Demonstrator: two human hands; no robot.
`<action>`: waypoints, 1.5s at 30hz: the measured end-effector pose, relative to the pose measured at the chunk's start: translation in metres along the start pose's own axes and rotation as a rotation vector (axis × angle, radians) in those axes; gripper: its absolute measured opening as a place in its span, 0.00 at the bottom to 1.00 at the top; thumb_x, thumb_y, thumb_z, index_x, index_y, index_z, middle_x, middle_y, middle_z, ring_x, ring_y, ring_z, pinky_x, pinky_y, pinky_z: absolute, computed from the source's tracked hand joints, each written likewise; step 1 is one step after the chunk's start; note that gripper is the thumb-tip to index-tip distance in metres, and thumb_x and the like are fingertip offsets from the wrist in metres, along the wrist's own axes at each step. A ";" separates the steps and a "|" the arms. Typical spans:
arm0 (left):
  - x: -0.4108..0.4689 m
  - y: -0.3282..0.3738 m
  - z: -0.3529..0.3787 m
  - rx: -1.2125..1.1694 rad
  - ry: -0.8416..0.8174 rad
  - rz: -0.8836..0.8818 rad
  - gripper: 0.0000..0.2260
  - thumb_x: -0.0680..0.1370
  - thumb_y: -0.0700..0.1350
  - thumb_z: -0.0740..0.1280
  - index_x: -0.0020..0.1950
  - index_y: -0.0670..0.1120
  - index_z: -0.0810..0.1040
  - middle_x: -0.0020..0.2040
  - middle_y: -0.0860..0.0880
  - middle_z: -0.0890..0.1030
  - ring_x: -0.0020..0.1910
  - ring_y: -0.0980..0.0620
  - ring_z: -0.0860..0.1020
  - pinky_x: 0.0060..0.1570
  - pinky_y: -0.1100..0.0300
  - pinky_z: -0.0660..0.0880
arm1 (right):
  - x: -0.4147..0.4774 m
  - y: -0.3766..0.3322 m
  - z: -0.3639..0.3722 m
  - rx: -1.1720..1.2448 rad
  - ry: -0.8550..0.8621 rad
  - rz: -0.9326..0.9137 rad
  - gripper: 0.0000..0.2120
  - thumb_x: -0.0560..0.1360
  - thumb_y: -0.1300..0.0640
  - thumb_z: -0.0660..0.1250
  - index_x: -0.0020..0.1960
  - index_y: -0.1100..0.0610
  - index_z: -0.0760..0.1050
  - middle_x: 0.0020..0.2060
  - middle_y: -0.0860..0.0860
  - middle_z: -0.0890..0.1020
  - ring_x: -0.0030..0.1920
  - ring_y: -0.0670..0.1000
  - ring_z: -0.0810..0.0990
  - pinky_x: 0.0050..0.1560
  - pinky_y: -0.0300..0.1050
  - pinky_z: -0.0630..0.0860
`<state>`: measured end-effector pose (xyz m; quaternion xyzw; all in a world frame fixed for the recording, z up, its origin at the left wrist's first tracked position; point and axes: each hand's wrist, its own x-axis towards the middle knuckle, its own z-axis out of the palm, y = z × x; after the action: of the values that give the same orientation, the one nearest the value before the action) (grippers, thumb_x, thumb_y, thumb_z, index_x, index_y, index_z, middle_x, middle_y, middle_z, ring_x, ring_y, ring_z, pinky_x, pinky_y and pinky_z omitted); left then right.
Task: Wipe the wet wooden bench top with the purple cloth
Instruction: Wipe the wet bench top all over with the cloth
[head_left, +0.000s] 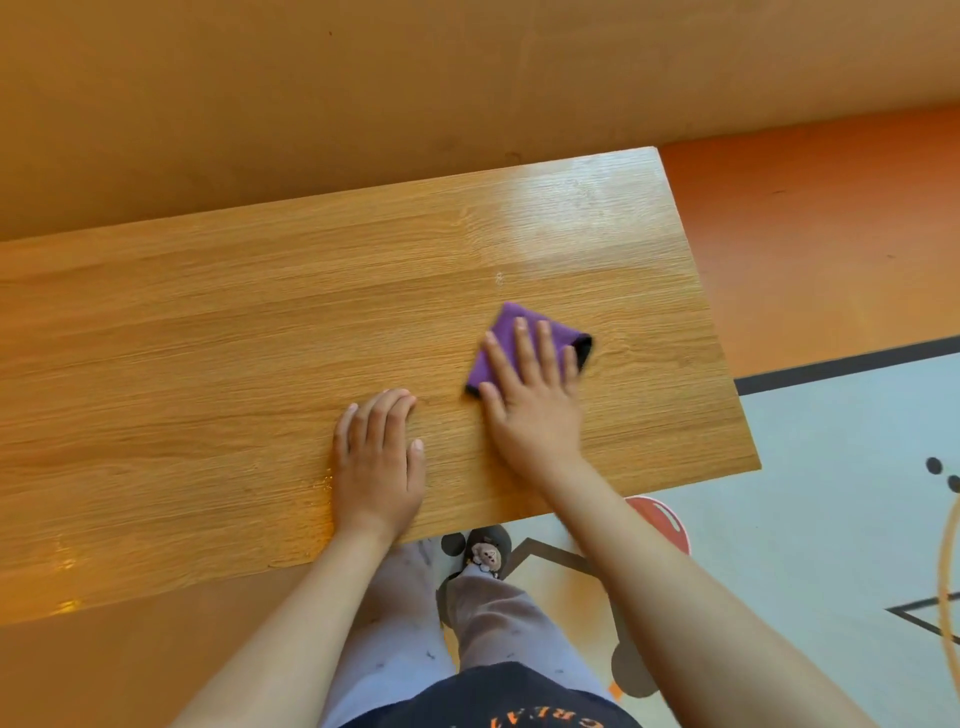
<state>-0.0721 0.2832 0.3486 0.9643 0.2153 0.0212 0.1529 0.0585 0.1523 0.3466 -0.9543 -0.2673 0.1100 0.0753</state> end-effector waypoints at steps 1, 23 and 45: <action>0.000 0.000 0.000 0.005 -0.002 0.002 0.20 0.73 0.46 0.57 0.65 0.43 0.70 0.66 0.47 0.73 0.67 0.48 0.68 0.72 0.49 0.56 | 0.006 -0.017 0.003 0.013 -0.001 -0.056 0.26 0.77 0.42 0.49 0.75 0.44 0.58 0.76 0.51 0.58 0.77 0.54 0.50 0.74 0.56 0.43; -0.001 -0.001 0.000 -0.036 -0.064 -0.008 0.20 0.75 0.46 0.56 0.67 0.44 0.68 0.66 0.47 0.72 0.69 0.49 0.66 0.73 0.49 0.53 | 0.057 0.114 -0.038 0.010 0.064 0.474 0.26 0.81 0.43 0.46 0.77 0.45 0.48 0.78 0.51 0.47 0.77 0.53 0.42 0.75 0.57 0.40; 0.000 0.000 -0.001 -0.018 -0.075 -0.010 0.20 0.75 0.46 0.55 0.66 0.43 0.69 0.66 0.47 0.72 0.68 0.49 0.66 0.73 0.48 0.54 | 0.140 0.047 -0.038 0.034 -0.011 0.151 0.25 0.80 0.42 0.48 0.76 0.40 0.49 0.78 0.47 0.47 0.77 0.49 0.41 0.74 0.53 0.38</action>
<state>-0.0721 0.2834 0.3499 0.9619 0.2140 -0.0137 0.1699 0.2080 0.1832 0.3500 -0.9698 -0.1930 0.1250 0.0814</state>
